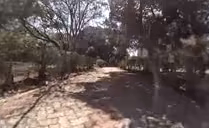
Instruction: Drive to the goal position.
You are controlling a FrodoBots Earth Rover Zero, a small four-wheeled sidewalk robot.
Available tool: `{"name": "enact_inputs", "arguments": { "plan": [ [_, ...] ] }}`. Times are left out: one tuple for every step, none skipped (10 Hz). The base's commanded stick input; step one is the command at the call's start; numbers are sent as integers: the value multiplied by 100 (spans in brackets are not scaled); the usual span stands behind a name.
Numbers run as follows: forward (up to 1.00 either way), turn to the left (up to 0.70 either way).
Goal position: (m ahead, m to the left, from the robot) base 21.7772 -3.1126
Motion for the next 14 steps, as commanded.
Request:
{"name": "enact_inputs", "arguments": {
  "plan": [
    [85,0],
    [85,0],
    [73,0],
    [53,0],
    [64,0],
    [76,0],
    [70,0],
    [60,0],
    [76,0],
    [80,0],
    [84,0],
    [85,-2],
    [85,-5],
    [85,-31]
  ]
}}
